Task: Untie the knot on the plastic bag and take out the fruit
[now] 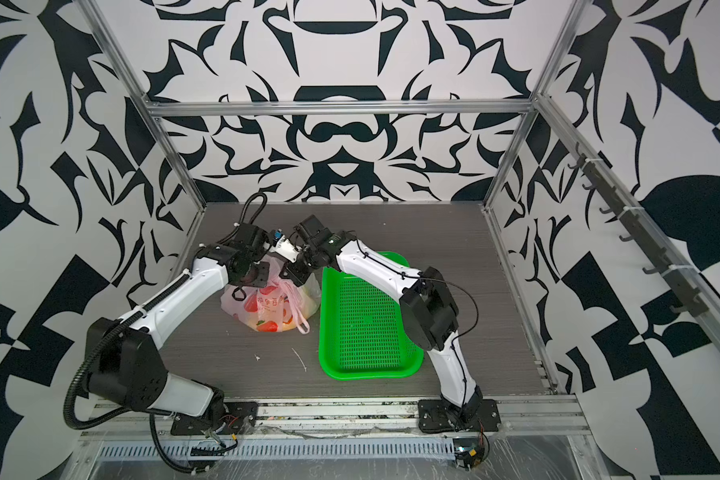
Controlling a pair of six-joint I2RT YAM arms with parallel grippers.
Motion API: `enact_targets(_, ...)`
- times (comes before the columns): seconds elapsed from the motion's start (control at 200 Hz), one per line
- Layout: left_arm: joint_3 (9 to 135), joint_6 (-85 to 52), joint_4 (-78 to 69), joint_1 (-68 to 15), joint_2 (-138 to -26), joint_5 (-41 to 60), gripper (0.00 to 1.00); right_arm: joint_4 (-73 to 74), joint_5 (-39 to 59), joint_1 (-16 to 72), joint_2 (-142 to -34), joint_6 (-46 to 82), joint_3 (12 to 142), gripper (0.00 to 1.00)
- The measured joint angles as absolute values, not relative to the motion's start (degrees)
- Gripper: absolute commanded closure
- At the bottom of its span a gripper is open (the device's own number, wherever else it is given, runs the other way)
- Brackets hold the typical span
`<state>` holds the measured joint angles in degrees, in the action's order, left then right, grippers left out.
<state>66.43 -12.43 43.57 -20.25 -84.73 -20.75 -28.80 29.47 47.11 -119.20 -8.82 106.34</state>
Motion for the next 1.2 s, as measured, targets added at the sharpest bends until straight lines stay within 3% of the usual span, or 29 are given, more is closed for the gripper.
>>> enact_targets(0.16,64.6,-13.9,40.9,-20.1,-84.5,-20.8,0.92,-28.8,29.8,47.1,-119.2,-9.0,106.3,1.0)
enact_targets(0.25,63.2,-14.0,39.9,-20.1,-83.4,-21.2,1.0,-28.6,29.8,47.1,-119.2,-9.0,106.3,1.0)
enact_targets(0.79,52.2,-22.2,37.2,-19.4,-64.5,-26.3,1.0,-26.3,29.8,46.9,-119.2,-8.9,105.1,1.0)
enact_targets(1.2,44.6,-29.1,36.4,-10.6,-56.4,-26.8,1.0,-18.8,28.9,41.9,-112.2,-3.5,95.2,1.0)
